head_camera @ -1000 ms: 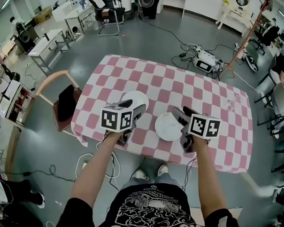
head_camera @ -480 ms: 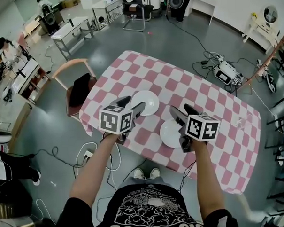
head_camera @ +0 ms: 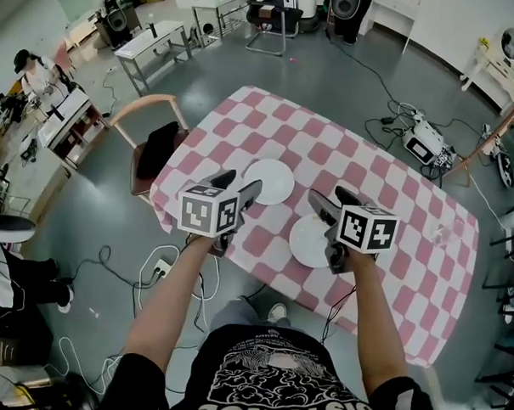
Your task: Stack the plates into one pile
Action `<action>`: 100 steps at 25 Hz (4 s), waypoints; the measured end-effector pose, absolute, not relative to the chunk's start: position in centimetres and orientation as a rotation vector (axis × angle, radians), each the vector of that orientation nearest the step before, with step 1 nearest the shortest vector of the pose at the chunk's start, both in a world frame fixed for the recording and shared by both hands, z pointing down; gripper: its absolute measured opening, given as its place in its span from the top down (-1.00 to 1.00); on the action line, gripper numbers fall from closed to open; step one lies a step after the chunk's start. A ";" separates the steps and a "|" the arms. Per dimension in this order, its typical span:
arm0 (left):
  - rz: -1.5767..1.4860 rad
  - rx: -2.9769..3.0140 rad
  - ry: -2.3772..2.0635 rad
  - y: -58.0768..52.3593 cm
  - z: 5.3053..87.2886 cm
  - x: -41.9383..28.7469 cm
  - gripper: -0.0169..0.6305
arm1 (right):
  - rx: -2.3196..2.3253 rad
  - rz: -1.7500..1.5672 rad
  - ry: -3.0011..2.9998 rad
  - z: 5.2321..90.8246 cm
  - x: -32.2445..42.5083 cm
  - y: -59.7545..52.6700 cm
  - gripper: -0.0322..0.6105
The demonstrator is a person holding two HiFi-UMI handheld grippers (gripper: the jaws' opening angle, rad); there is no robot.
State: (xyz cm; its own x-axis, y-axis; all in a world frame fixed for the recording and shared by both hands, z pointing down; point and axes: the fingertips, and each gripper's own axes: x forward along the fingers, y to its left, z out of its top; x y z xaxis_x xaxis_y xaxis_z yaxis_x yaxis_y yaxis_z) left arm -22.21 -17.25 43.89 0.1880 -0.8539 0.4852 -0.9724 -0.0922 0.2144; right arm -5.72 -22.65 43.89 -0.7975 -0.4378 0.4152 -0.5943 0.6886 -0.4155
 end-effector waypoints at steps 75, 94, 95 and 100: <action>0.590 1.921 -0.563 -27.1 61.3 -26.9 0.40 | 1.130 1.502 -1.971 60.8 -16.1 -24.2 0.10; 0.691 1.943 -0.658 -27.4 61.6 -28.2 0.79 | 1.312 1.515 -1.825 61.6 -14.4 -24.3 0.71; 0.683 1.942 -0.661 -27.4 61.4 -28.2 0.80 | 1.312 1.517 -1.828 61.4 -14.4 -24.3 0.72; 0.643 1.952 -0.671 -27.7 60.2 -28.0 0.83 | 1.326 1.509 -1.842 60.5 -14.1 -24.4 0.73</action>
